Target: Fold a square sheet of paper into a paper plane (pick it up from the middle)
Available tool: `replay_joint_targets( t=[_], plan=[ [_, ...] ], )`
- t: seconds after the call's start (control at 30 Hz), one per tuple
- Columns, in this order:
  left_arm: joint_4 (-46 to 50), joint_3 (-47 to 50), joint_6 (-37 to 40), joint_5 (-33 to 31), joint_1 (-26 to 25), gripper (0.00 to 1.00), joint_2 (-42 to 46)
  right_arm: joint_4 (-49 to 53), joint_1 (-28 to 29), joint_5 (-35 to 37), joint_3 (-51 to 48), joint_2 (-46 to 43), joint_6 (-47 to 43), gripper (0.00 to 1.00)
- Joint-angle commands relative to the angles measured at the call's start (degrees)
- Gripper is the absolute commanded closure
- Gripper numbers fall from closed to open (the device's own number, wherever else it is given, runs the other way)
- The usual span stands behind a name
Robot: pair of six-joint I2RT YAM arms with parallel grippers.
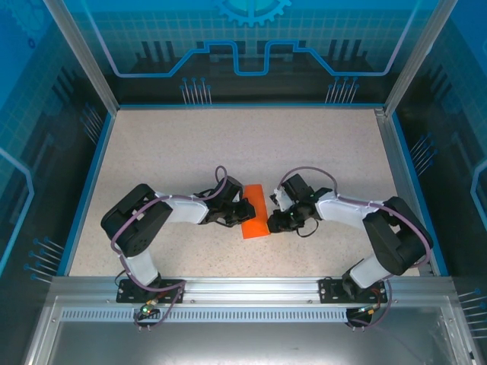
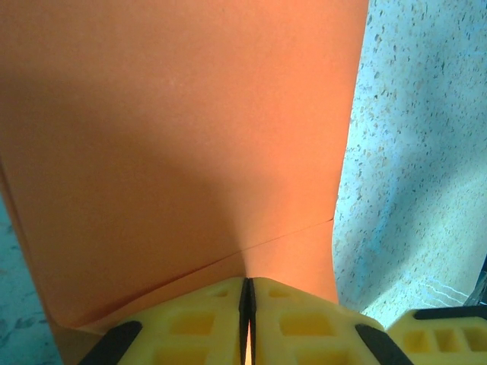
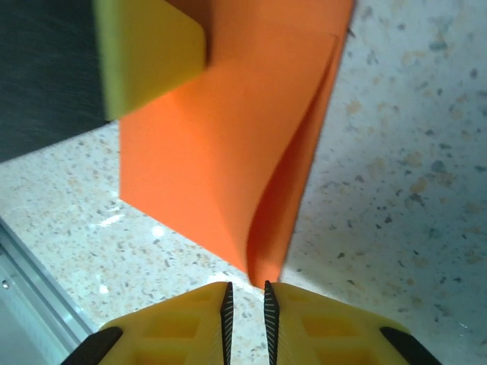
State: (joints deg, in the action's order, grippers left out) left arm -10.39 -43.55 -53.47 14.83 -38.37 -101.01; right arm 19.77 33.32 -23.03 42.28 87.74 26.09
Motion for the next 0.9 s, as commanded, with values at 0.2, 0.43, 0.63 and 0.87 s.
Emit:
replay_joint_targets(
  t=[0.2, 0.43, 0.63, 0.87],
  plan=[
    [4.42, -0.28, 1.45, -2.43, 0.0, 0.88, -2.51, -0.61, 4.51, -6.05, 7.78, 6.61, -1.28, 0.79],
    [4.58, -0.36, 1.55, -2.31, 0.01, 0.88, -2.18, -2.63, 1.24, -3.02, 4.07, 12.18, -1.08, 0.81],
    [4.91, -0.27, 2.14, -2.75, -0.04, 0.87, -1.78, -4.16, -1.64, -2.23, -2.09, 9.85, -0.51, 0.81],
    [1.89, -0.17, 4.01, -1.63, -0.04, 0.76, 2.36, -8.53, -2.39, -6.38, -5.76, 9.15, 0.53, 0.8]
  ],
)
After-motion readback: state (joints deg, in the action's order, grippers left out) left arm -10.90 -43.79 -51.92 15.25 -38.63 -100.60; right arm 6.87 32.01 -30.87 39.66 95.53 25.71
